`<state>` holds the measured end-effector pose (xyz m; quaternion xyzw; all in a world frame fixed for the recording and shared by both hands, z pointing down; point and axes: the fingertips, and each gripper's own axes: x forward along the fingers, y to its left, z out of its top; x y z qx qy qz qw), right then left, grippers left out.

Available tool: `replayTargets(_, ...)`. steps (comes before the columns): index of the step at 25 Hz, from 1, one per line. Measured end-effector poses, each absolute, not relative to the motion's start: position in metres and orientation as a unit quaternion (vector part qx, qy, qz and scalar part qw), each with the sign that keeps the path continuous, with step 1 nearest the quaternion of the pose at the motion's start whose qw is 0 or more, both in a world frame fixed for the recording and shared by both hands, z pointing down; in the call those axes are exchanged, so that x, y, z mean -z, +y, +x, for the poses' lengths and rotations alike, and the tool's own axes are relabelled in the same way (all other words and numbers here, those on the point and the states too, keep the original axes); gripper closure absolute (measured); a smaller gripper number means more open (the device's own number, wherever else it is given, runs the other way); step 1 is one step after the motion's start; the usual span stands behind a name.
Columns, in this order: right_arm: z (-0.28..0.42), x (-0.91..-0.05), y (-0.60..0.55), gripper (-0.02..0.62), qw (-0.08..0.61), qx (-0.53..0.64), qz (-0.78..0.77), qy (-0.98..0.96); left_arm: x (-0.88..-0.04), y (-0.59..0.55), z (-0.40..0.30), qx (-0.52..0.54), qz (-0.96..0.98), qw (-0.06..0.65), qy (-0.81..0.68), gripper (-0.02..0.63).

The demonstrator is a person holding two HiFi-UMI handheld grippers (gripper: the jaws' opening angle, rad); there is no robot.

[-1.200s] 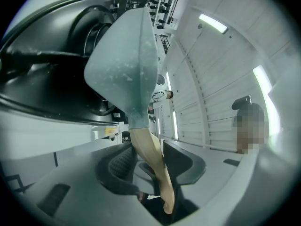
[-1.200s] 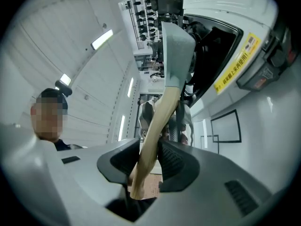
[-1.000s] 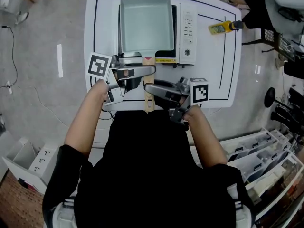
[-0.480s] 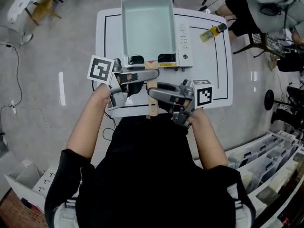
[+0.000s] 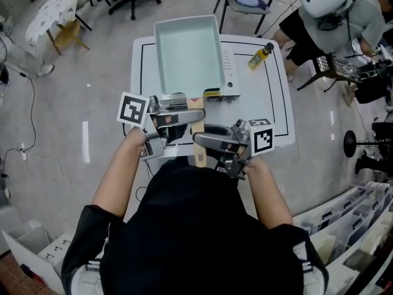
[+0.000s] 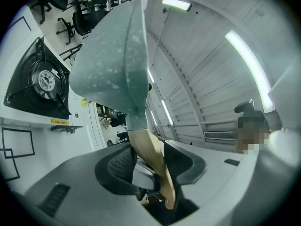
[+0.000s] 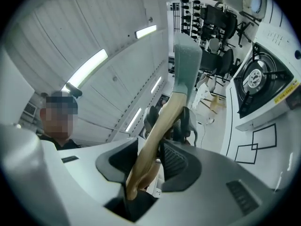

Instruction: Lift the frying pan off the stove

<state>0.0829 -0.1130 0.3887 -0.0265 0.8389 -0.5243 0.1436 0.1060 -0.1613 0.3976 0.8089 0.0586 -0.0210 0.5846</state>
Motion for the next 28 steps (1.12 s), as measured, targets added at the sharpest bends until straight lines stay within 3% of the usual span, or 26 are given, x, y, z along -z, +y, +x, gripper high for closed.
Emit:
replayTargets(7,0.099,-0.388,-0.042,0.437,0.125,0.507,-0.023,0.853,-0.398,-0.091,0.123,-0.001,0.820,0.570,0.051,0.425)
replayTargets(17,0.130,-0.397,0.055,0.426,0.150,0.510,-0.022,0.847,-0.411,0.006,0.157,-0.018,0.808,0.586,0.060,0.423)
replayTargets(28,0.108,-0.426,0.111,0.428,0.144,0.541,-0.018,0.828,-0.437,0.062,0.138,-0.030,0.799,0.596,0.068,0.420)
